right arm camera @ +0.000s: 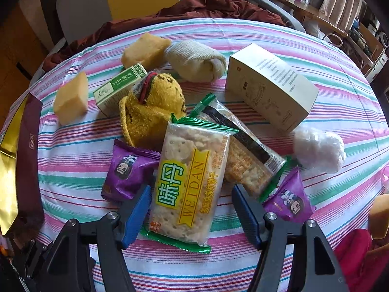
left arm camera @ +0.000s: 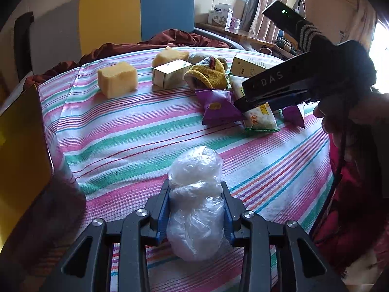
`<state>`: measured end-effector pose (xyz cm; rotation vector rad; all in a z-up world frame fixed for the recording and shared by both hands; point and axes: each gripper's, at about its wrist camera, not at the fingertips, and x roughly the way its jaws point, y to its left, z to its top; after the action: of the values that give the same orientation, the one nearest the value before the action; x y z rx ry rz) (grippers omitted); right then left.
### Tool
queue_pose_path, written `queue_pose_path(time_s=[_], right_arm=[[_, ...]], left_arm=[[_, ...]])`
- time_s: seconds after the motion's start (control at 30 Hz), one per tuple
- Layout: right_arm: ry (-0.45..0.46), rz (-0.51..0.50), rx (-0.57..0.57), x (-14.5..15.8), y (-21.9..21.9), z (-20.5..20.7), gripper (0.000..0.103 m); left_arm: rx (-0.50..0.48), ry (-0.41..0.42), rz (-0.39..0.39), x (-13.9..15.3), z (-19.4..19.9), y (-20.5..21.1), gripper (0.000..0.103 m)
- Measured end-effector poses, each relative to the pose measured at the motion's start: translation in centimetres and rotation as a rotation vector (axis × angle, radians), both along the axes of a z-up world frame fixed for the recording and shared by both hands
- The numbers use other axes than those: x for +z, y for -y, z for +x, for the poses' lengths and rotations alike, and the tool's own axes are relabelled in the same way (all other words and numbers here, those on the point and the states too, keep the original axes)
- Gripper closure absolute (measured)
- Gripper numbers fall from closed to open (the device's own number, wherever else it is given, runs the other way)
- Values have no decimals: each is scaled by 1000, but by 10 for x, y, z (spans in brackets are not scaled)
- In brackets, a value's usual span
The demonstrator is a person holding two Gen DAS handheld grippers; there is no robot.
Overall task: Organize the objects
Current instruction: 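Drop the plastic ball into the gold tray while the right gripper grasps the WEIDAN crackers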
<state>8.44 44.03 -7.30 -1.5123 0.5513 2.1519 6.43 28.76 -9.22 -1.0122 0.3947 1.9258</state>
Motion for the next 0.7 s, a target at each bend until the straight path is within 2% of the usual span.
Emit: queue_pose_path(time_s=[0.07, 0.2, 0.37, 0.43, 0.53, 0.7], right_arm=[[13, -7, 3, -4, -2, -2, 54], [13, 5, 14, -4, -5, -3, 56], [20, 14, 21, -7, -7, -7, 55], [21, 14, 20, -8, -7, -9, 55], [25, 22, 25, -10, -3, -11, 55], [29, 34, 32, -12, 3, -13, 55]], left_arm=[[-5, -10, -3, 1, 1, 0, 66], [-7, -4, -1, 9, 3, 5, 68], [26, -43, 92, 52, 0, 28, 67], [90, -34, 110, 68, -16, 43, 67], [241, 34, 127, 78, -53, 76, 67], [505, 31, 76, 80, -96, 150, 67]])
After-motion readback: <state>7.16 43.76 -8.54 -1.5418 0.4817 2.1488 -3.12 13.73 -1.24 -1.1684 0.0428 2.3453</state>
